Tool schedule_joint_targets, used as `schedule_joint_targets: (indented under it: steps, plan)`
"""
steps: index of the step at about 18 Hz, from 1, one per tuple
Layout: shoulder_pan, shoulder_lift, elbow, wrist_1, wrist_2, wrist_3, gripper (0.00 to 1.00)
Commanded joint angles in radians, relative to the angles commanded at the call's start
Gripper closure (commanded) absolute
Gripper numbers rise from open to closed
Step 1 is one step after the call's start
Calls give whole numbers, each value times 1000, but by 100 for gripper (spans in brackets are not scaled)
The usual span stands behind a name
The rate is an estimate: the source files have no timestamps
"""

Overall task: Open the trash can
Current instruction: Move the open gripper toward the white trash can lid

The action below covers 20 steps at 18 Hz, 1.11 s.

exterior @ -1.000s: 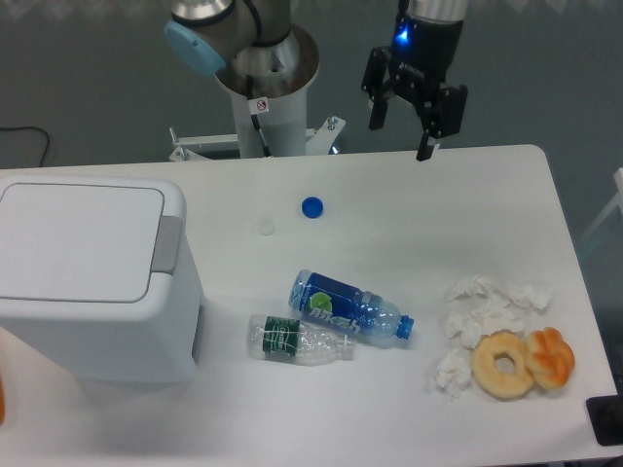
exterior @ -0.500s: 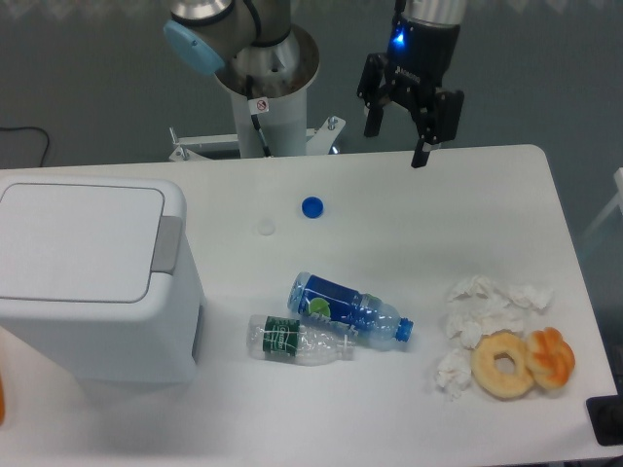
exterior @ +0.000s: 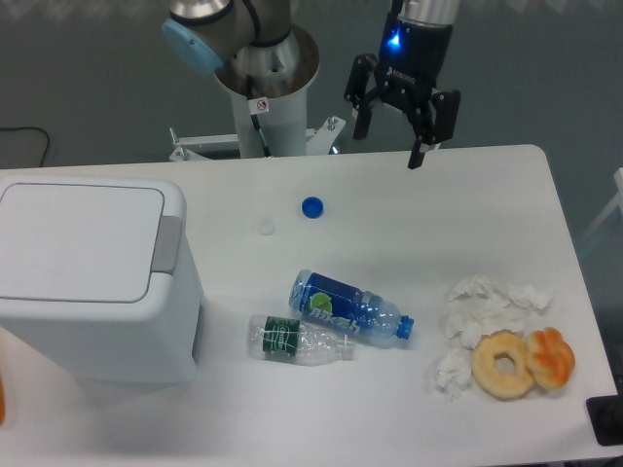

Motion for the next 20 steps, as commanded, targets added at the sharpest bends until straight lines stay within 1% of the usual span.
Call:
schedule_joint_targets:
  steps: [4, 7, 9, 11, 13, 15, 18, 20]
  plan:
    - [-38, -17, 17, 0, -24, -112, 0]
    - [-42, -31, 40, 0, -73, -218, 0]
    - [-42, -40, 45, 0, -95, -279, 0]
    - [-45, -43, 46, 8, -103, -304, 0]
    - [-63, -51, 46, 35, -104, -339, 0]
    - [-83, -61, 49, 64, -104, -452, 0]
    - [-144, -101, 63, 119, -104, -644, 0]
    - [-183, -124, 74, 169, -103, -703, 0]
